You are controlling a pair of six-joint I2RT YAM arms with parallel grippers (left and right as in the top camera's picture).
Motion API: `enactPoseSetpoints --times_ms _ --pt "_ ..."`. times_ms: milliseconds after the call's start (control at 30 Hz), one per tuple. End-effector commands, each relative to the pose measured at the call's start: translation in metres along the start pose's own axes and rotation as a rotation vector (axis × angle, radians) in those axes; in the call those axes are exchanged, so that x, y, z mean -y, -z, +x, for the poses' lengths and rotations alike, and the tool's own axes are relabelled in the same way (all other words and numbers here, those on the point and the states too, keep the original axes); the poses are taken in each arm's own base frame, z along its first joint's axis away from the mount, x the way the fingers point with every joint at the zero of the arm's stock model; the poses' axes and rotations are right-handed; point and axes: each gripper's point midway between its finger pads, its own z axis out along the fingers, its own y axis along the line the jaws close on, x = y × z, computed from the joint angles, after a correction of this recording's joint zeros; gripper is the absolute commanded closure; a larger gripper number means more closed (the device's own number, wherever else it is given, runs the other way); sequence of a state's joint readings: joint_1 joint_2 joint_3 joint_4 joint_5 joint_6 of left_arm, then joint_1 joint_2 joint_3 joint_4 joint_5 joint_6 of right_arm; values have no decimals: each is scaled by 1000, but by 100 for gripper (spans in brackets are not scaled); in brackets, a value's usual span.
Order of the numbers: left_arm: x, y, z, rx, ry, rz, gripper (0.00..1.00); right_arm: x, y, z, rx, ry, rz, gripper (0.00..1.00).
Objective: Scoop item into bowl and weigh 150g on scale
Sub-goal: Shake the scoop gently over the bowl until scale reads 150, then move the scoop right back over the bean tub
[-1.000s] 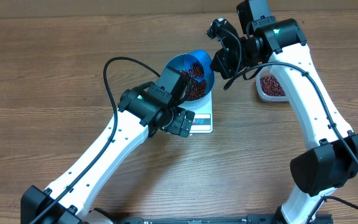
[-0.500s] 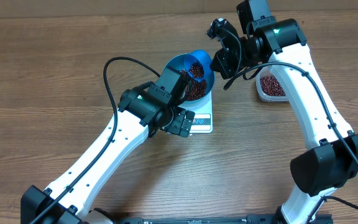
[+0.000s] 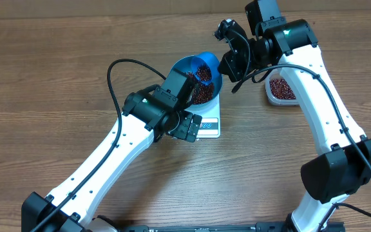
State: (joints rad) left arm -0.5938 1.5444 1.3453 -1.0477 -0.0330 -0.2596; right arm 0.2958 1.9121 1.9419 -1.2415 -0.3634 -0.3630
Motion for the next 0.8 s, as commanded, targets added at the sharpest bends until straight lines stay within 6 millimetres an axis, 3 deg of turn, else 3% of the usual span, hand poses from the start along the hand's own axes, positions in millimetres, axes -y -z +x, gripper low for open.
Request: enactPoseSetpoints --times_ms 0,433,767 --pt "0 9 -3 28 8 14 0 -11 25 -14 74 27 -1 96" --pt "0 9 -4 29 8 14 0 -2 33 -11 93 -18 -44 96" --pt "0 9 -4 29 8 14 0 36 60 0 165 -150 -121 96"
